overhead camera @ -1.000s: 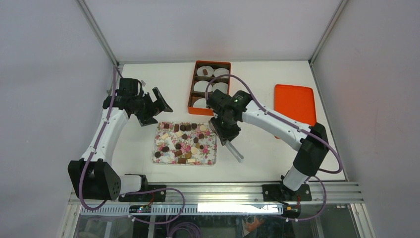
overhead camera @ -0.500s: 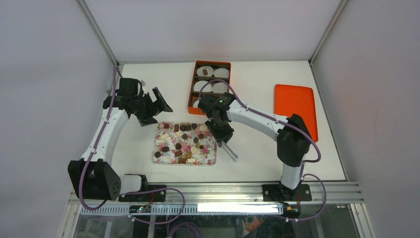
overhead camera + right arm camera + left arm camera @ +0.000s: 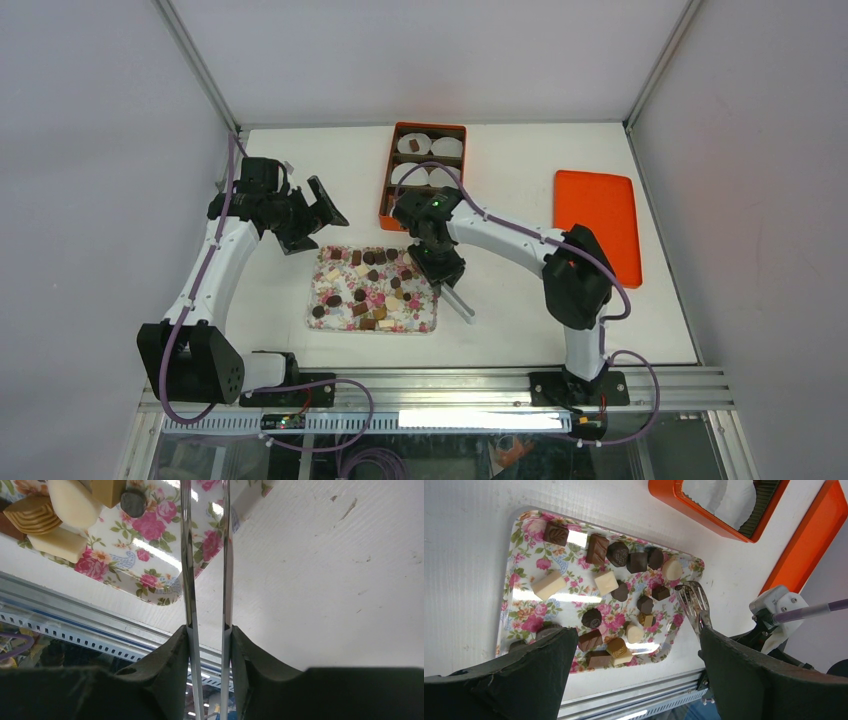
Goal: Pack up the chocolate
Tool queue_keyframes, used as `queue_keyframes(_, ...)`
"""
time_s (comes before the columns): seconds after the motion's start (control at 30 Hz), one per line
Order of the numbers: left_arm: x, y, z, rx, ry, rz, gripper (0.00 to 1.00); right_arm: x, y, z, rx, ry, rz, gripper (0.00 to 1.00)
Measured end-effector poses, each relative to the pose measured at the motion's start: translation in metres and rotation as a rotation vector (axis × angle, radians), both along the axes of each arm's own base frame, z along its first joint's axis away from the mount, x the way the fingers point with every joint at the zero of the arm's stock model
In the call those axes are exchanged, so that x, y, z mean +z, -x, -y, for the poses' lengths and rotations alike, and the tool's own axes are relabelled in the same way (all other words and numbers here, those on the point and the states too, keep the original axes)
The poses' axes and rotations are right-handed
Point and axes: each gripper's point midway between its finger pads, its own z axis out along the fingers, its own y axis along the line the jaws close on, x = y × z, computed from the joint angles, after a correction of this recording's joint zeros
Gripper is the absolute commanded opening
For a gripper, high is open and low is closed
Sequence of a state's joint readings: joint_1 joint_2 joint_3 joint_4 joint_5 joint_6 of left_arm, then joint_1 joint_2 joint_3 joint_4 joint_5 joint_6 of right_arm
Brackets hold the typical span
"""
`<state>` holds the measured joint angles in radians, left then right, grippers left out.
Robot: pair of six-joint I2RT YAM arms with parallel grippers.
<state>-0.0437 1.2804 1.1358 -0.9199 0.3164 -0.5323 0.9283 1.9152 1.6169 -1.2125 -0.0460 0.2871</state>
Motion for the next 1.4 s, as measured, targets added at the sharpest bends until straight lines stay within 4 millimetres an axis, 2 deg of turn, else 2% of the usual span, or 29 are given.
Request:
queue_keyframes(0.7, -0.006, -0.003, 0.0, 0.0, 0.001, -0.001, 0.99, -0.014, -0.01, -0.014, 0.013, 0.011, -0.014, 0.46)
queue_keyframes(1.4, -0.011, 0.001, 0.0, 0.0, 0.0, -0.014, 0.99, -0.022, -0.021, -0.021, 0.02, 0.026, 0.012, 0.49)
